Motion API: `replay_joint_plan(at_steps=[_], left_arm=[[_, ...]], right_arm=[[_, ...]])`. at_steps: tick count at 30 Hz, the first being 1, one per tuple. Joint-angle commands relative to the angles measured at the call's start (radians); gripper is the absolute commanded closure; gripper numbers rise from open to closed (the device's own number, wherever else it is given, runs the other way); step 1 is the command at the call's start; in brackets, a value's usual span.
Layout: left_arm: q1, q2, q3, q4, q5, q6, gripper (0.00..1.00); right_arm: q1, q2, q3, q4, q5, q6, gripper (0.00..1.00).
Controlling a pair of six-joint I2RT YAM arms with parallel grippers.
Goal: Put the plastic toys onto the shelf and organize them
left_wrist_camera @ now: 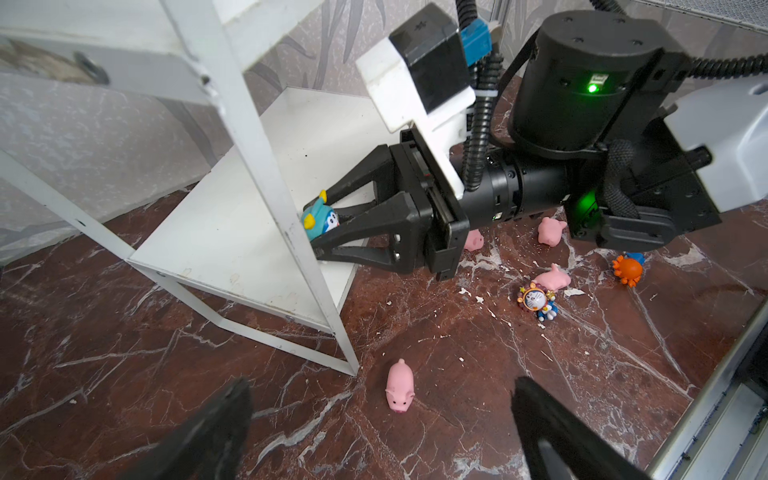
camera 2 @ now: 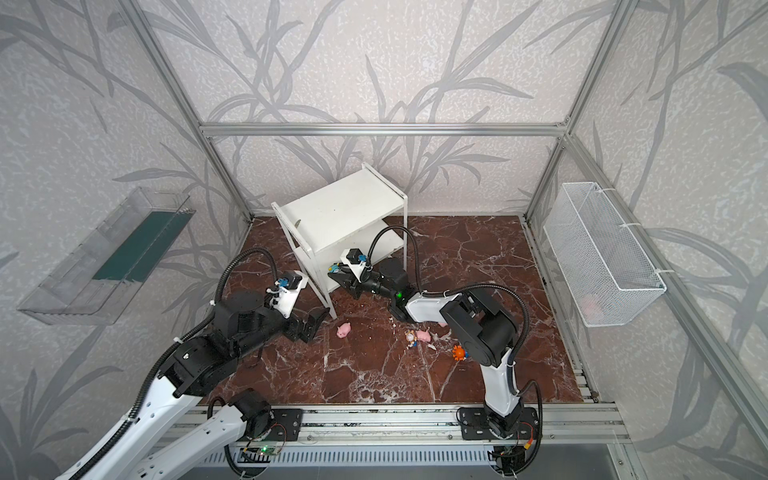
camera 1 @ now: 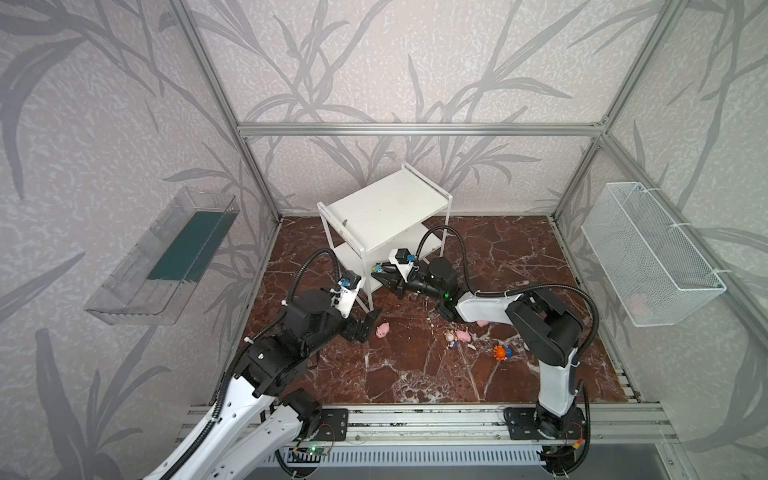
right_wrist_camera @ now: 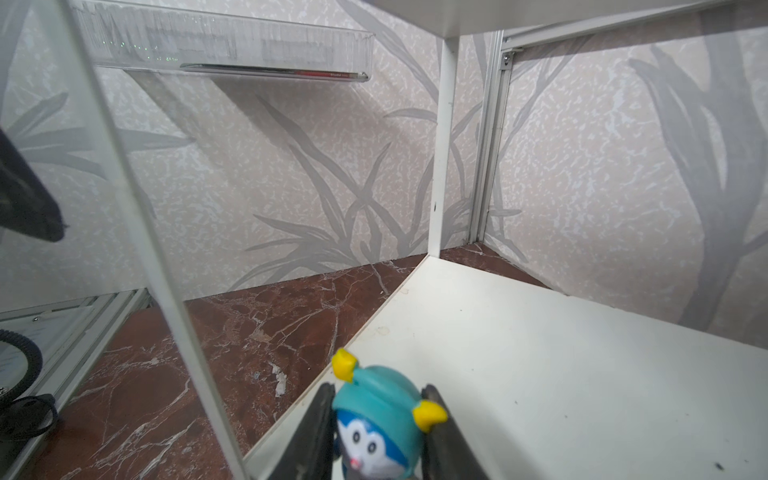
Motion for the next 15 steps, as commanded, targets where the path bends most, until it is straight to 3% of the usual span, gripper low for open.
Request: replay_joint_plan(at_steps=[1,15], left_arm=[[0.004,-0.009,-0.011,0.018,-0.007,0.004,0.01],[0.011,-0.011,-0.012,0.020,-0.002,0.004,0.01]], right_arm=[[0.008,0.020,0.042,0.037,-0.009,0.017,0.73],[0.011,0.050,0.078,0.004,-0.054,0.028,0.71]])
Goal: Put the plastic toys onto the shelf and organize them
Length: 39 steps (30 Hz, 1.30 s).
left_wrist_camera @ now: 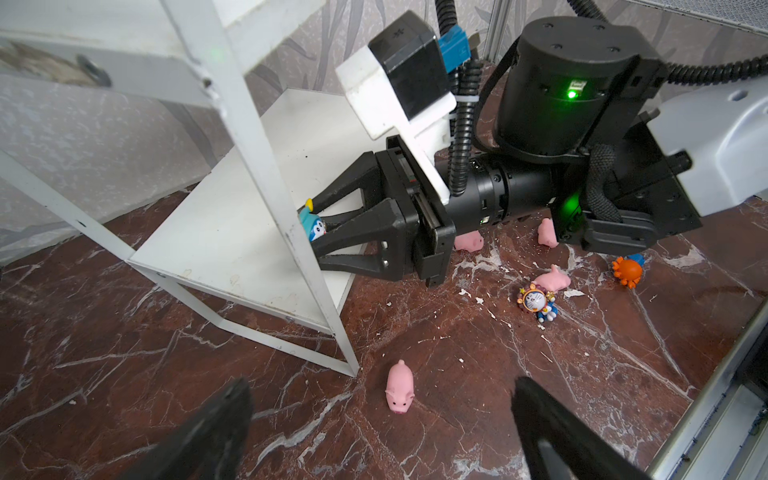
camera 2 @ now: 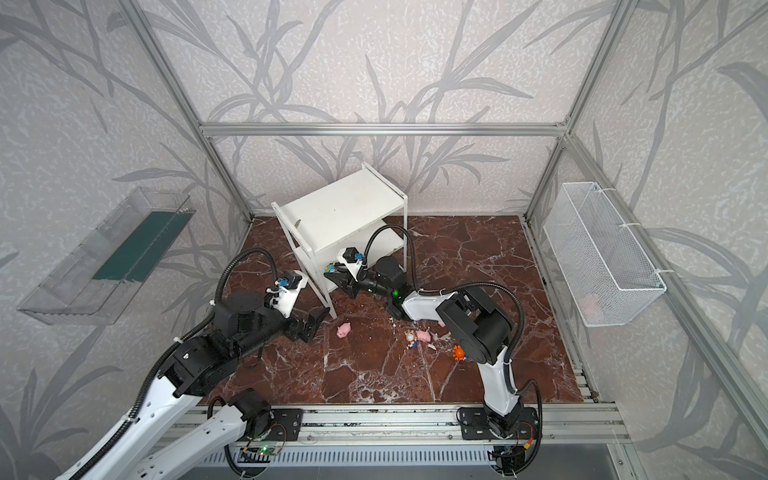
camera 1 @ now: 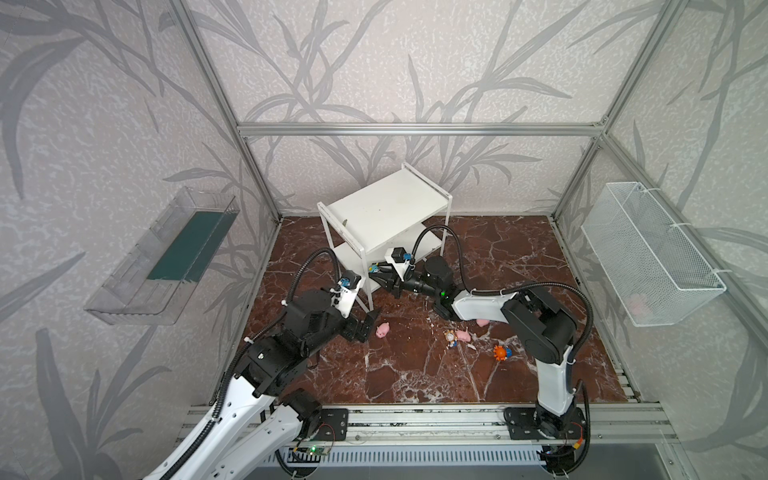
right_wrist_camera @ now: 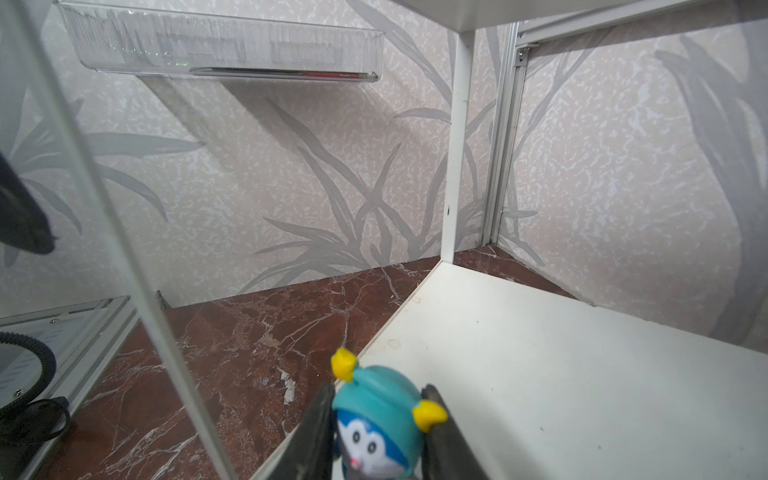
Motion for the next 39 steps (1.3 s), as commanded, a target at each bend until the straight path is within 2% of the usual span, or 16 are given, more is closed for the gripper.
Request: replay_joint_plan(at_steps=[1,11,39], left_arm=[[0.008,-0.011,-0.012,0.018,-0.001,0.004,0.01],[0.011,-0.014,-0.012,0.021,0.001,0.002,0.01],[0.022,-0.015,-0.011,0.027,0.005,0.000,0.01]], right_arm=[[0.006,0.020,0.034,0.010,-0.024,0.010,0.72],[0.021,0.027,0.048,-0.022,-0.036,-0.007,0.71],[0.023,0.016,0.034,-0.049,-0.019,-0.029,0.62]])
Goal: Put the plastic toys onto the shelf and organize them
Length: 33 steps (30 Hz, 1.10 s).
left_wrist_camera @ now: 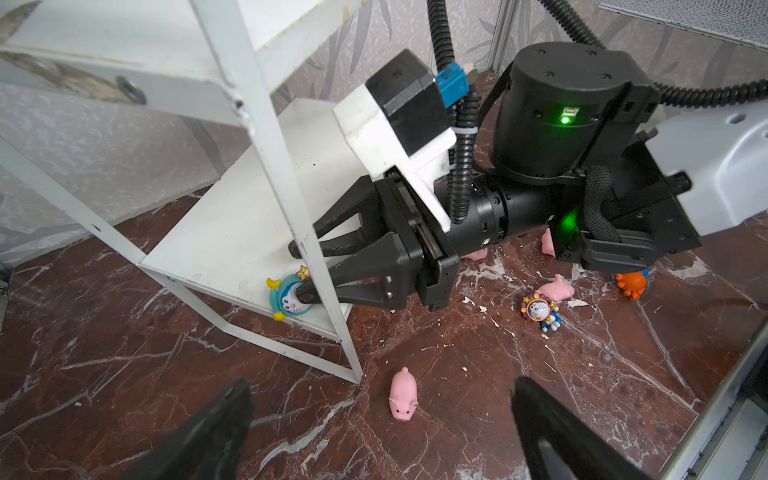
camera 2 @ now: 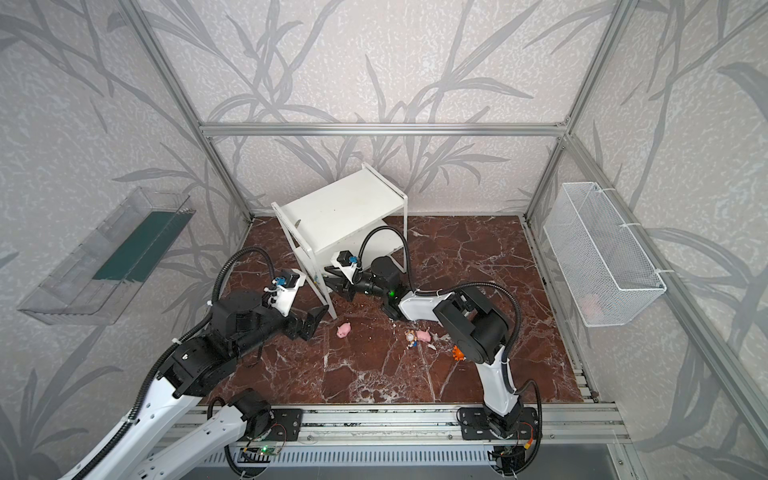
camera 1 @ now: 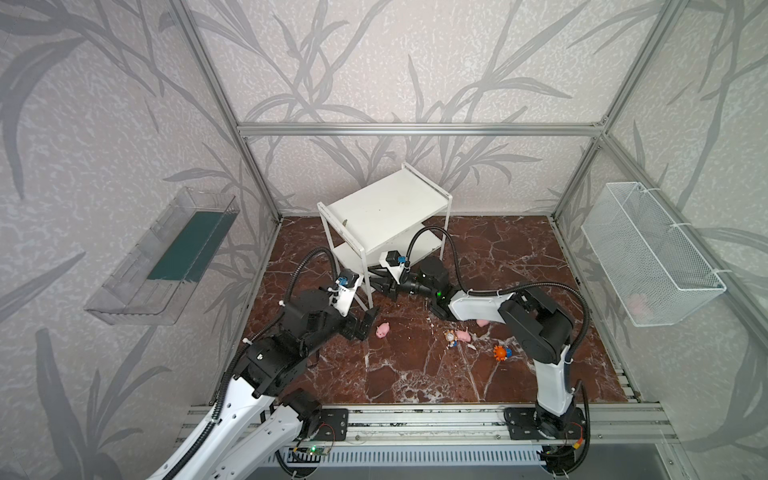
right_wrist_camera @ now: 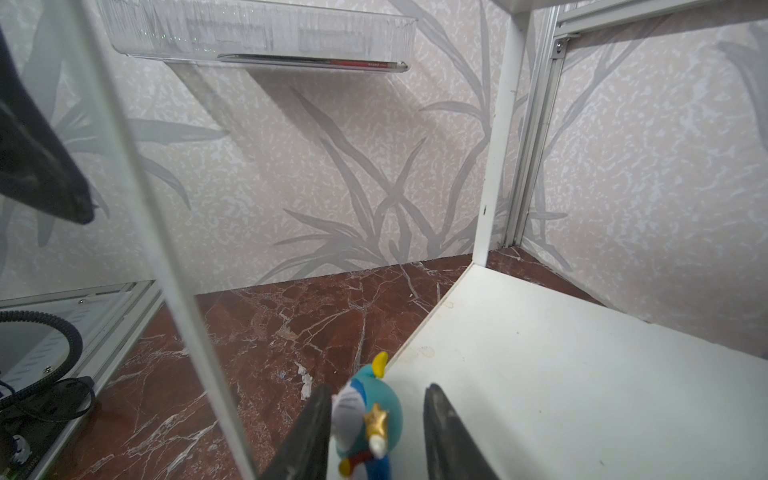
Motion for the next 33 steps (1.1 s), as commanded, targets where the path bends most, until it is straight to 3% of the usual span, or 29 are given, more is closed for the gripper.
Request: replay_joint_plan(at_steps=[1,9,18,33], left_arm=[[0.005,-0.010,-0.010,0.011,0.004,0.002,0.01],[0.007,-0.010,-0.010,0.012,0.004,0.002,0.01],[0.011,-0.007,-0.011,0.012,0.008,0.000,0.01],[0.014,-0.006,-0.009,0.013,0.012,-0.001,0.01]], right_arm=[[0.006,0.002,0.006,-0.014,0.007,-0.008,0.62],[0.006,-0.004,0.009,-0.037,-0.003,-0.012,0.61],[0.006,-0.044,0.027,-0.209,0.002,-0.077,0.57],[0.006,-0.087,0.035,-0.344,0.035,-0.146,0.72]])
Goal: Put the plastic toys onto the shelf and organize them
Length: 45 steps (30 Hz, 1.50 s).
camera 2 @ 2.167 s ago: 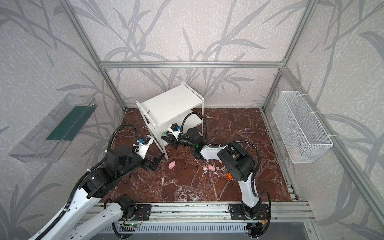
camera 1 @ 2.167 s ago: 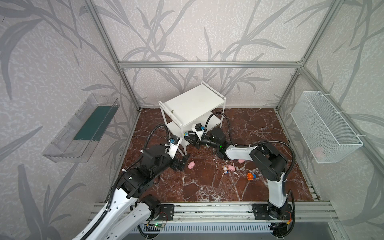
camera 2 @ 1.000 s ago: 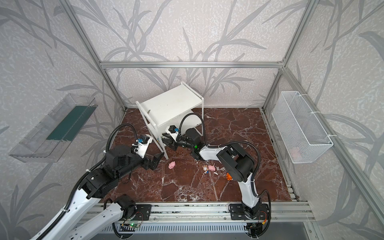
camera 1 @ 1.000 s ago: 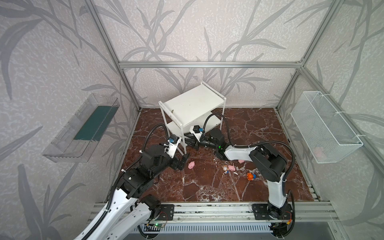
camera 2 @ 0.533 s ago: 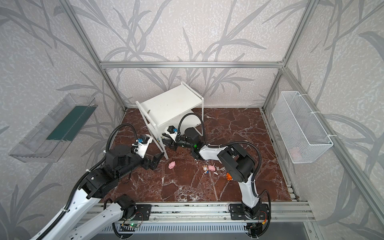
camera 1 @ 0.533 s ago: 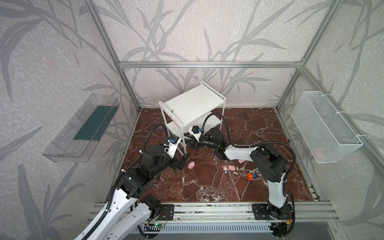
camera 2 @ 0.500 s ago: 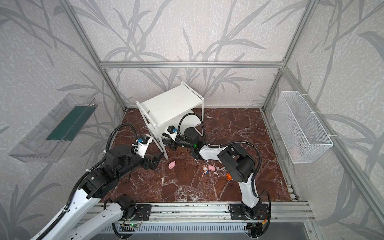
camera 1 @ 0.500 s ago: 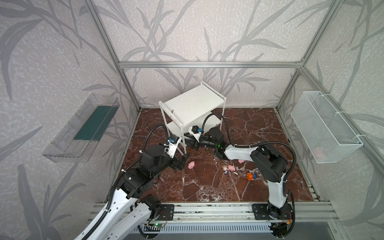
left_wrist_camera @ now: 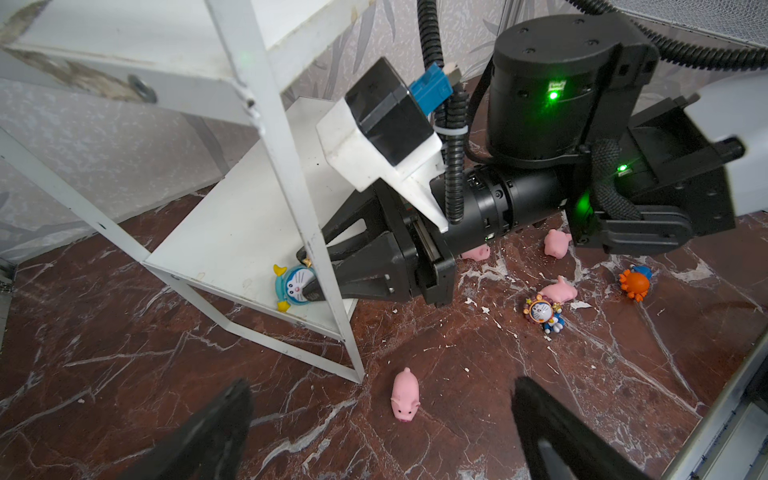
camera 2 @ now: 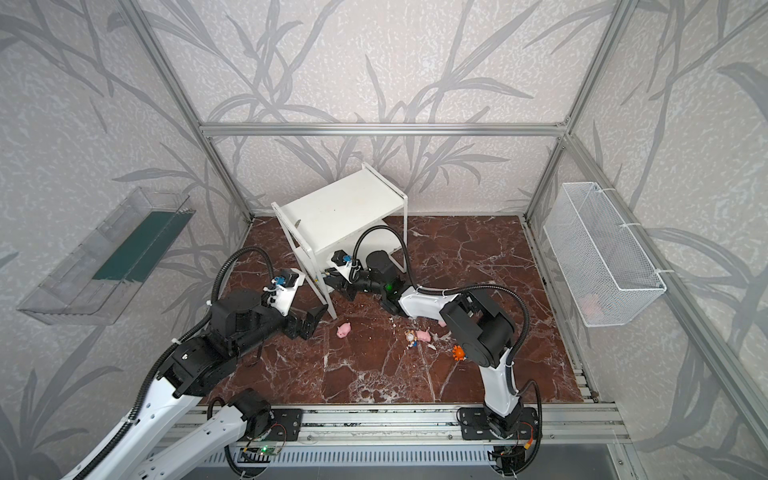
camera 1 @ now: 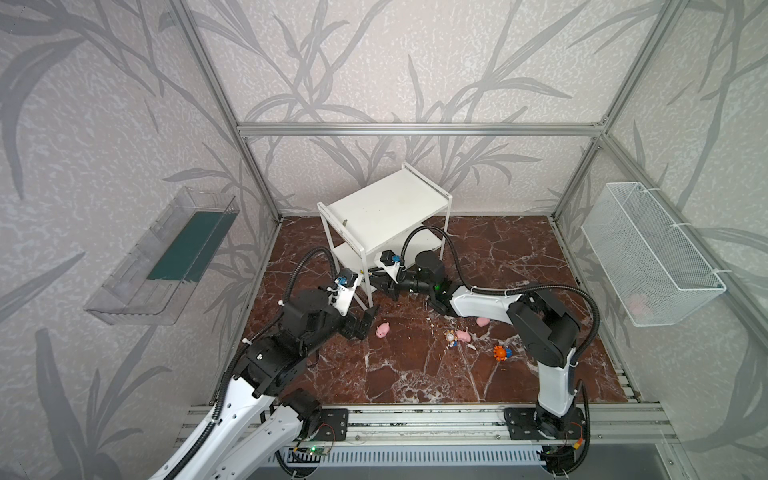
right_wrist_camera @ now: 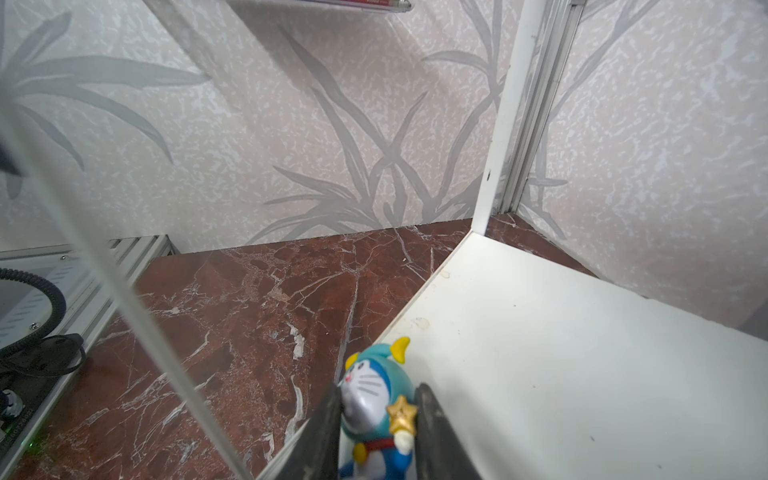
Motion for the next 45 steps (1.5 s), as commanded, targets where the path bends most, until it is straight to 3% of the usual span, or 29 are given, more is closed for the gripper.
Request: replay_joint_plan(at_steps=[1,20,45], left_arm=[[0.006,-0.007,-0.011,0.013,0.007,0.000,0.01],[0.011,0.016,-0.004,0.016,0.046,-0.007,0.01],[0.023,0.029,-0.001,0.024,0.063,-0.008,0.01]], right_arm=[[0.003,-0.046,-0.025,-0.081,0.035,-0.035,0.73],[-0.040,-0.242,-0.271,0.083,0.108,-0.014,0.81],[-0.061,-0.245,-0.244,0.090,0.078,-0.022,0.83]])
